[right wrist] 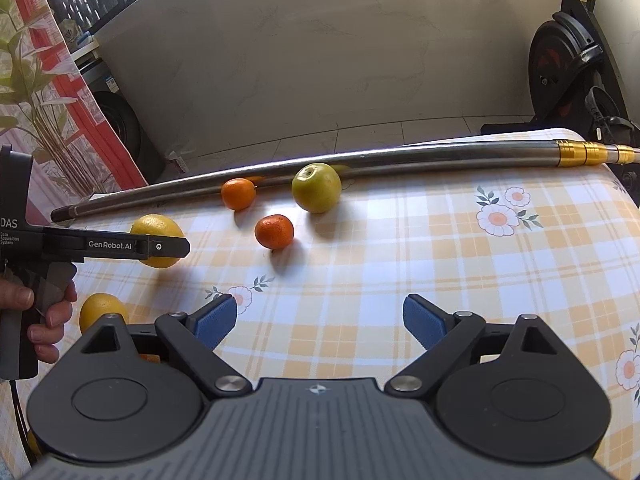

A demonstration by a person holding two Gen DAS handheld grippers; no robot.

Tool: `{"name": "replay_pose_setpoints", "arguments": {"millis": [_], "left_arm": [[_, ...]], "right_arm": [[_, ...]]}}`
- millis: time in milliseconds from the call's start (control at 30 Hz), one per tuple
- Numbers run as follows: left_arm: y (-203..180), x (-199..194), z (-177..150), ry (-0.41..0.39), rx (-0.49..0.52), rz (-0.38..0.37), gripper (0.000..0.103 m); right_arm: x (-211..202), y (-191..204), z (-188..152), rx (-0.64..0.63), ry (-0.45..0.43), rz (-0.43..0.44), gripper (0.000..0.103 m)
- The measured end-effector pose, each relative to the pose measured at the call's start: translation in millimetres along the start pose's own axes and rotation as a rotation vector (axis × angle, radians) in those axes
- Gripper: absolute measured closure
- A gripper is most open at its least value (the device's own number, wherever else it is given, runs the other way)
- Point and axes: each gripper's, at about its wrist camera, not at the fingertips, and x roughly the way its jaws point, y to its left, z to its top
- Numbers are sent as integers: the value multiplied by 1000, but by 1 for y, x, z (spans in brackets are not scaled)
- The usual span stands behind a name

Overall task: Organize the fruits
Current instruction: 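Close the left gripper on the lemon while the right gripper grasps the tangerine, then carry the lemon with the left tool while the right tool carries the tangerine to the plate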

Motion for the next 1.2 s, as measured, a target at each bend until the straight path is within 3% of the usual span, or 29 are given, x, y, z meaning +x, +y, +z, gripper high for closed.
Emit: {"name": "replay_pose_setpoints", "arguments": {"millis": [167,367,633,733,1000,1200], "left_arm": [[13,-27,-1,-34,-46,-13,36],[27,-60,-6,-78,-76,-4,36],[45,-91,-15,-128,-110,21,36],[50,-99,-18,-128,-117,29,36],[54,-118,-25,-153,-111,42,36],[47,-141,-33,-181,-93,31,36]], "right_arm": [[27,8,12,-31,13,61,28],[59,23,26,-79,-14,84,35],[94,34,33,-81,-8,-2,50],[99,36,32,-85,6,-28,65],[74,49,32,-90,-28,-8,66],[34,52,25,-18,-78,30,66]]}}
